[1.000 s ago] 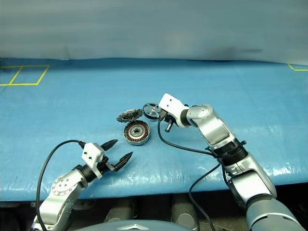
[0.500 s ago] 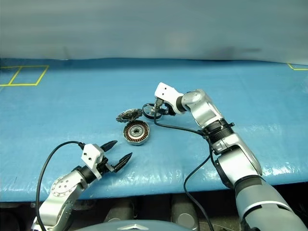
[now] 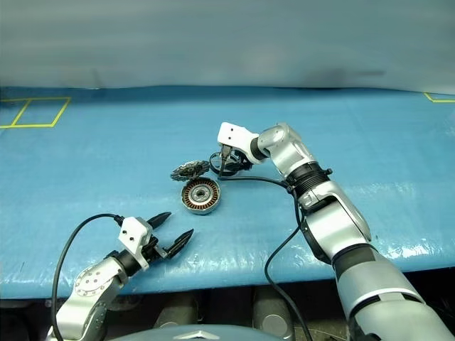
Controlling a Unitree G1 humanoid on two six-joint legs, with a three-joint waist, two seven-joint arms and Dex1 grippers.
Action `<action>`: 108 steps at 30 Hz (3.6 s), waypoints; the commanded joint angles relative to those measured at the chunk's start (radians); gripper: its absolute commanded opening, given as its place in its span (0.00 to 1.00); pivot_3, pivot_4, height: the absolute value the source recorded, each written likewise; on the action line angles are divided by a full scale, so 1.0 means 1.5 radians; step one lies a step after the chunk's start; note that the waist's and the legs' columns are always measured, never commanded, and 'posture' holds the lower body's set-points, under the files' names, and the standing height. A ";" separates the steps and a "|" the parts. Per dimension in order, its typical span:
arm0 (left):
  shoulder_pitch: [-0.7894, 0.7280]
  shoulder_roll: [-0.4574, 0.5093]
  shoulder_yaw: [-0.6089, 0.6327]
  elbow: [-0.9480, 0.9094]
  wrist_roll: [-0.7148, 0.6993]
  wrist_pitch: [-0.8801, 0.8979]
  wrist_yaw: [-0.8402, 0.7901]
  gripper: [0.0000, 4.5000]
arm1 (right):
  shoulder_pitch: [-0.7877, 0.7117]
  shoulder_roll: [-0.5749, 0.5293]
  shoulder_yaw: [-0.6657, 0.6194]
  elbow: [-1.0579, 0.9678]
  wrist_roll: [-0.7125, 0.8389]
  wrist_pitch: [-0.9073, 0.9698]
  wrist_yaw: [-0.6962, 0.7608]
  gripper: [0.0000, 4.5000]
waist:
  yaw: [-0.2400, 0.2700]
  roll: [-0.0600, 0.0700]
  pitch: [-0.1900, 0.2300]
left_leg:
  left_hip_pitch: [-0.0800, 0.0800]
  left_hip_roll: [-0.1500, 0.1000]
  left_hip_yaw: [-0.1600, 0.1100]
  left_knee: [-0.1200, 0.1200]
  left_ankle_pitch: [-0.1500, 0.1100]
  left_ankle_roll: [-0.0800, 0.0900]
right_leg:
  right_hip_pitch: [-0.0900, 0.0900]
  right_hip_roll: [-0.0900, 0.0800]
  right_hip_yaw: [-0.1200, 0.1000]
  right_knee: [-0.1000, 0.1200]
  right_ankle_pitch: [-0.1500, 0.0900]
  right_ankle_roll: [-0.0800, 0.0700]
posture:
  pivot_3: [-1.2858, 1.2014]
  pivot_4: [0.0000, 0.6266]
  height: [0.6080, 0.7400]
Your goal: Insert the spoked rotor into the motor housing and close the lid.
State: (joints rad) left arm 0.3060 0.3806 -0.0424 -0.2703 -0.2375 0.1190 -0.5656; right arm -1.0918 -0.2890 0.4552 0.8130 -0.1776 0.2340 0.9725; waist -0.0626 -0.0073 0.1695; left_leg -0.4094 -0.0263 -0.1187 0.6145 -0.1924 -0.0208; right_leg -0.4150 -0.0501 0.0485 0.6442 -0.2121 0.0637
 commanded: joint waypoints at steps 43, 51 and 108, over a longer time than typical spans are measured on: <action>0.048 -0.016 0.006 -0.036 0.006 -0.046 0.034 1.00 | -0.079 0.079 -0.049 0.249 -0.070 -0.162 -0.035 0.75 | -0.003 0.001 0.001 | 0.001 0.000 0.000 0.000 0.000 0.000 | 0.000 0.001 0.001 0.001 0.001 -0.002 | 0.52 0.24 1.00; 0.047 -0.016 0.006 -0.027 0.006 -0.053 0.031 1.00 | -0.061 0.076 -0.049 0.256 -0.077 -0.149 -0.020 0.49 | -0.003 0.001 0.001 | 0.001 0.000 0.000 0.000 0.000 0.000 | 0.000 0.001 0.001 0.001 0.001 -0.002 | 0.52 0.24 1.00; -0.018 0.000 0.012 -0.009 -0.001 -0.024 0.001 1.00 | 0.385 -0.063 -0.077 -0.909 0.069 0.497 -0.101 0.37 | 0.006 0.001 0.000 | 0.001 0.000 0.001 0.002 0.000 0.000 | 0.001 0.000 0.001 0.000 -0.001 0.002 | 0.52 0.24 1.00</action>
State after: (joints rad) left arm 0.2830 0.3747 -0.0430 -0.2435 -0.2382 0.1003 -0.5672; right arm -0.4932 -0.3917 0.3390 -0.5089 -0.0937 0.9770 0.8403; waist -0.0531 -0.0060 0.1702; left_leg -0.4085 -0.0257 -0.1171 0.6174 -0.1925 -0.0210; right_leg -0.4133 -0.0502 0.0497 0.6445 -0.2134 0.0669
